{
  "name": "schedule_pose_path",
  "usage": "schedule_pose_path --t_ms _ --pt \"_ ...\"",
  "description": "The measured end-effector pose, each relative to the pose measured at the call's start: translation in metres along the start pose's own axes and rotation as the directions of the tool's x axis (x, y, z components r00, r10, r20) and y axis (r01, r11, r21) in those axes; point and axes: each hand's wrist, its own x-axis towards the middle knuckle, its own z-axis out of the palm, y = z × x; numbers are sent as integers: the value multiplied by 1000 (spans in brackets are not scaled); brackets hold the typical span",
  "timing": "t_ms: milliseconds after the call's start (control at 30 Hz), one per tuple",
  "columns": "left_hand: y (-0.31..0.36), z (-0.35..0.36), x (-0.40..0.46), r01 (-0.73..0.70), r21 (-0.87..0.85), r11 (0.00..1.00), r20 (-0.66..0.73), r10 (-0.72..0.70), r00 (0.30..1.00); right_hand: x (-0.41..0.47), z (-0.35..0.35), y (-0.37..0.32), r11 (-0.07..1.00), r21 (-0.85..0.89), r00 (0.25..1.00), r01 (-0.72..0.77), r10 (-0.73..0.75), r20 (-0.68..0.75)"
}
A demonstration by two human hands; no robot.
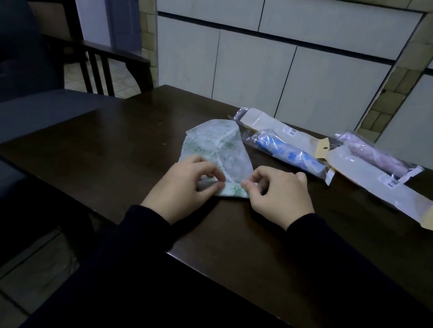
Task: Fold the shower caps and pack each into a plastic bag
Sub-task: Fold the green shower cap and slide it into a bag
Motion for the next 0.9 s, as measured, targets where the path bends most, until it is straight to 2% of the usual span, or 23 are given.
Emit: schedule_pose_path --t_ms 67,167,267,367,500,667,767,900 --pt "-1 1 0 -36 28 999 14 36 999 -1 0 1 998 -25 998 49 -50 -48" --pt "-2 4 1 -62 108 992 11 61 998 2 -2 2 978 -49 970 201 -206 -132" --pt "-1 2 0 -28 273 962 13 25 1000 2 -8 2 952 -91 953 291 -297 -62" --pt "-3 -2 2 54 256 965 111 -84 990 3 -11 8 974 -25 973 225 -223 55" --pt "-9 -10 6 104 147 984 163 -127 978 8 -8 16 991 86 984 106 -117 135" --pt "-10 -4 1 61 185 981 65 -74 995 7 -4 15 989 16 985 148 -149 82" --pt "-10 -2 -3 26 281 959 8 -30 1000 5 -5 10 978 -41 978 204 -202 53" --pt "-6 0 -5 -76 458 885 -124 148 981 11 -4 7 968 -104 973 226 -220 73"
